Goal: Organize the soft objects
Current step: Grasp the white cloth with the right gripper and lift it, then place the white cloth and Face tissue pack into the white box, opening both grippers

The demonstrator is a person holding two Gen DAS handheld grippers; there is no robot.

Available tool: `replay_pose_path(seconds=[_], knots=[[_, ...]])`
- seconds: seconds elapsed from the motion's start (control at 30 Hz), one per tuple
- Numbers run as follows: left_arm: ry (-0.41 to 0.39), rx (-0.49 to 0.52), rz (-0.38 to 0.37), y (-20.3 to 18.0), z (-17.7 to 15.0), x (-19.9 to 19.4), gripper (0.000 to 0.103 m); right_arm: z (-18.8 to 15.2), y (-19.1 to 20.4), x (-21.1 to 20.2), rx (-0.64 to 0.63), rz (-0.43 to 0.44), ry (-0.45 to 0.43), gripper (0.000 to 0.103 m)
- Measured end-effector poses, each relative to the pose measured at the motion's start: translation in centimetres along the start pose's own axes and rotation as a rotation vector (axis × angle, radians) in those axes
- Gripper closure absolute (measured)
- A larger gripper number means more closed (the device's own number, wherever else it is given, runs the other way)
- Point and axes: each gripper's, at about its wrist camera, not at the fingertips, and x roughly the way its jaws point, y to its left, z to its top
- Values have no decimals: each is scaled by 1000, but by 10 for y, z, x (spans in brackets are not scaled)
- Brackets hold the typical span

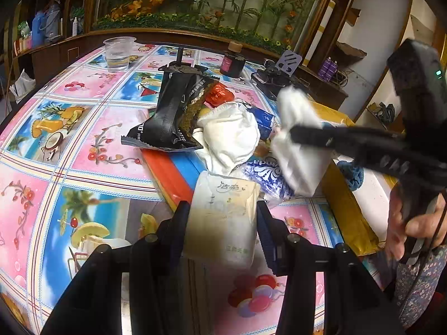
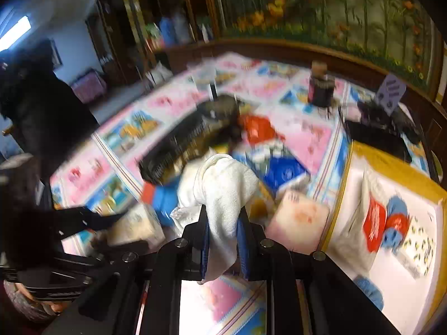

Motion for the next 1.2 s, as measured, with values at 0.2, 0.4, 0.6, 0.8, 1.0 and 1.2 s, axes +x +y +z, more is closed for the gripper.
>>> replay_pose_path(seconds=[0.2, 0.4, 0.6, 0.8, 1.0, 1.2], knots=[[-2, 18, 33, -5, 1, 2, 57, 6, -28, -30, 122, 3, -113, 84], [-4, 44, 17, -26, 12, 2, 57, 1, -76, -52, 267, -44, -165, 85], [-33, 122, -42, -74, 34, -3, 57, -8, -113, -73, 371, -82, -206, 85], [-23, 195, -119, -128, 47, 12, 57, -18, -141, -88, 451, -143, -235, 85], [35, 230, -216, -179, 49, 44, 57, -35, -186, -108, 604, -239, -285, 85], [120, 261, -274, -220, 41, 85, 57, -56, -228, -108, 763, -324, -254, 84]])
